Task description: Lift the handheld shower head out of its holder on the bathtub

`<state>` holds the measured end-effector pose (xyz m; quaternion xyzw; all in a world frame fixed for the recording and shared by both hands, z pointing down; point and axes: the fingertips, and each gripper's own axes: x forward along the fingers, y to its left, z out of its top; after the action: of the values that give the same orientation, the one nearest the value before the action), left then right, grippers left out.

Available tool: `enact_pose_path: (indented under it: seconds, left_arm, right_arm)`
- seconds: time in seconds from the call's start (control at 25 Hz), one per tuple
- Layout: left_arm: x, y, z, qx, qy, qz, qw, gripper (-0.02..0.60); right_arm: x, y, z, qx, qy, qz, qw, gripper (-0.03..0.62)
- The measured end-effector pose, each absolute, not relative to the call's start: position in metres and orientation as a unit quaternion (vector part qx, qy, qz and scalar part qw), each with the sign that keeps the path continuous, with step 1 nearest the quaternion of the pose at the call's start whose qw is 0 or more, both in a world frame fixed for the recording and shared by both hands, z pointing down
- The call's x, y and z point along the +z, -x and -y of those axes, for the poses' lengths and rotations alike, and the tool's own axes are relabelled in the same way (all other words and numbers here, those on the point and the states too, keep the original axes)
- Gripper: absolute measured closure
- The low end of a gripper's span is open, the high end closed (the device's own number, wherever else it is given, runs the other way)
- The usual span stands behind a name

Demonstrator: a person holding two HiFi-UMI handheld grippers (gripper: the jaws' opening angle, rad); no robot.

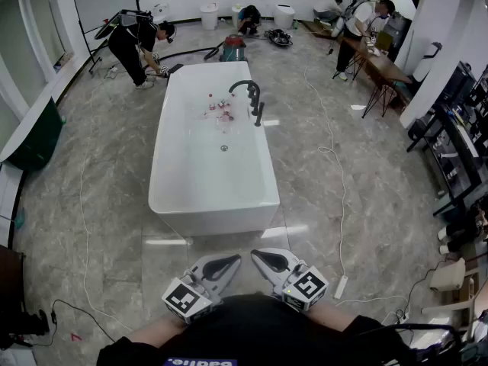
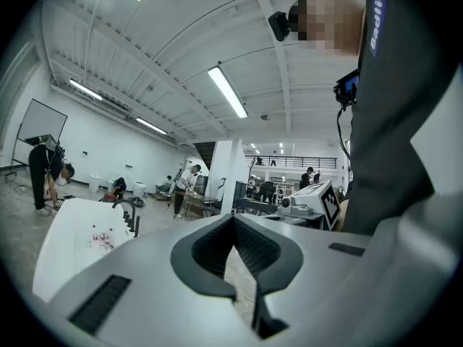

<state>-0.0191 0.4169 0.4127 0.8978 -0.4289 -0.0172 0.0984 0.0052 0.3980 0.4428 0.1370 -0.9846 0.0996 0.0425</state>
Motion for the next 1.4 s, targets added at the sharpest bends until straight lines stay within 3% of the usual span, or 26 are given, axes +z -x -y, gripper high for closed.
enact_pose_path:
  seconds: [1.04, 1.4]
  left_arm:
    - [0.402, -0.021, -0.385, -0.014, -0.891, 0.449, 0.07, 0.577]
    - [0.395, -0.013, -0.327, -0.028, -0.899, 0.433, 0.062, 0.577]
  right_arm:
    - [0.436, -0.055, -0.356, 0.094, -0.138, 0.986, 0.017, 0.592]
    - [0.428, -0.046, -0.296, 0.078, -0.162, 0.983, 0.027, 0.592]
